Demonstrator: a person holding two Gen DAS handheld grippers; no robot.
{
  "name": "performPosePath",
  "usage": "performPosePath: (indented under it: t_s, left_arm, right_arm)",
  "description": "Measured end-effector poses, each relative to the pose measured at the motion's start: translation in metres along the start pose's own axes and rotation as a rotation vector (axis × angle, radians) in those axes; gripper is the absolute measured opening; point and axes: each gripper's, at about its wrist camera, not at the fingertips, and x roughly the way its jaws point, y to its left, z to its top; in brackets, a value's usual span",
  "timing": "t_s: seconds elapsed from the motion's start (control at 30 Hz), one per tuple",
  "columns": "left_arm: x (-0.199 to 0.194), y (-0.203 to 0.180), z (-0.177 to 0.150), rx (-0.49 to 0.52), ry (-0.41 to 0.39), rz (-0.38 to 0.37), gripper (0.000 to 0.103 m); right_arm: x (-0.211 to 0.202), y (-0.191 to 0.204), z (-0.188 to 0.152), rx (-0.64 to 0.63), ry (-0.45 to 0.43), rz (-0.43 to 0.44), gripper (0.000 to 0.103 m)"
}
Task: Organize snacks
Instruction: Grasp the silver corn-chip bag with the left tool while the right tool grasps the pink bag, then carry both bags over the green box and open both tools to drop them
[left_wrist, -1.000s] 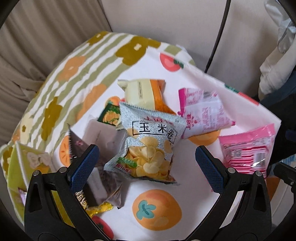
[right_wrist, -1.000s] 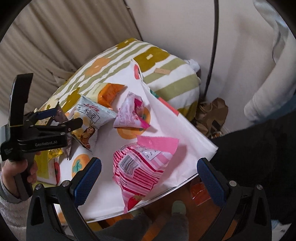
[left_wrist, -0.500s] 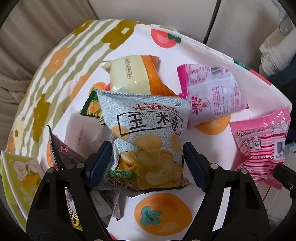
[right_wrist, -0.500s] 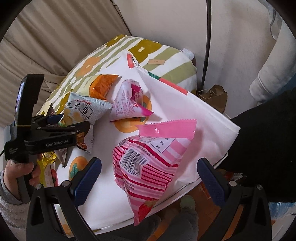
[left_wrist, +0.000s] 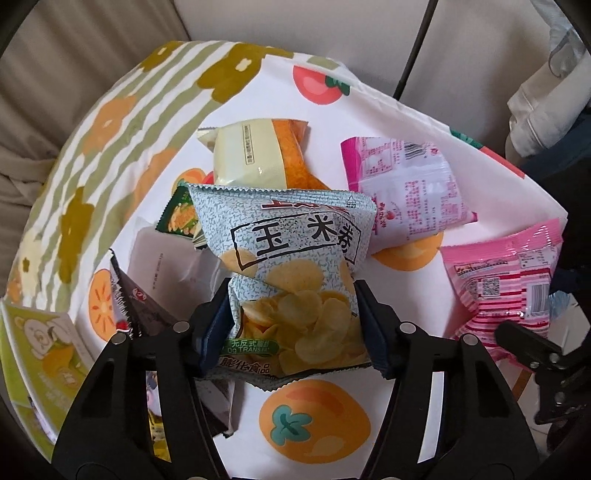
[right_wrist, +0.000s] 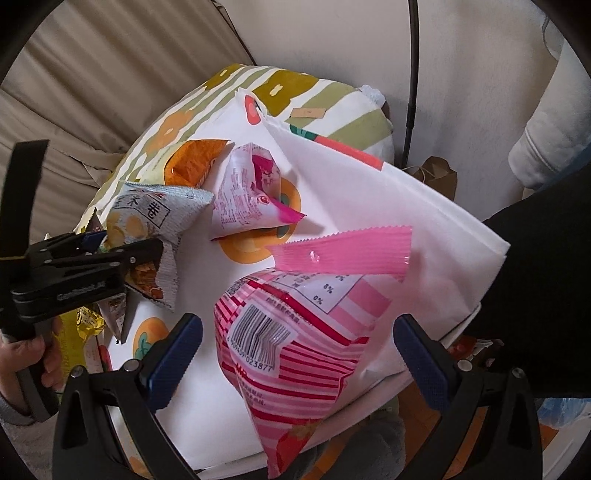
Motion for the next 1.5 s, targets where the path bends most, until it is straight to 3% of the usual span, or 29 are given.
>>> performPosePath:
  t_s: [0.23,0.3,0.43,0.47,0.6,0.9,1.1,1.3,1.5]
  left_arm:
    - [-0.009,-0.005,-0.005,-0.015,-0.014,-0.002,0.059]
    - [-0.009,-0.006,-0.007,-0.020,-0.013,-0.003,0.059]
    - [-0.010,-0.010,-0.009,-0.029,-0.013,0.004,0.059]
    - [-0.010,-0.010,-0.010,-0.032,-0.013,0.004,0.059]
    - [-0.013,-0.014,-0.013,-0.049,-0.013,0.007,0.059]
    - [-0.043,-0.024,-0.014,-0.097,-0.064,0.004,0.059]
    - [-0.088,-0.016,-0.014,-0.204,-0.141,-0.031,0.059]
    - [-0.138,0.011,-0.027,-0.350,-0.242,0.025,0.059]
    - [-0.176,0.050,-0.067,-0.513,-0.295,0.112,0.059]
  right_arm:
    - [0.010,0.003,0.001,-0.024,0.013,0.003,0.102]
    - [0.013,0.004,0.000,-0.036,0.023,0.003,0.088]
    - [0.012,0.005,-0.001,-0.051,0.022,0.037,0.076]
    - [0.011,0.006,-0.002,-0.058,0.017,0.040,0.068]
    - [0.006,0.011,-0.003,-0.095,0.005,0.037,0.060]
    - [-0.028,0.019,0.010,-0.177,-0.053,0.062,0.059]
    - [-0.065,0.038,0.027,-0.304,-0.118,0.088,0.059]
    - [-0.096,0.076,0.043,-0.476,-0.167,0.155,0.059]
    - [-0.103,0.126,0.047,-0.636,-0.164,0.277,0.059]
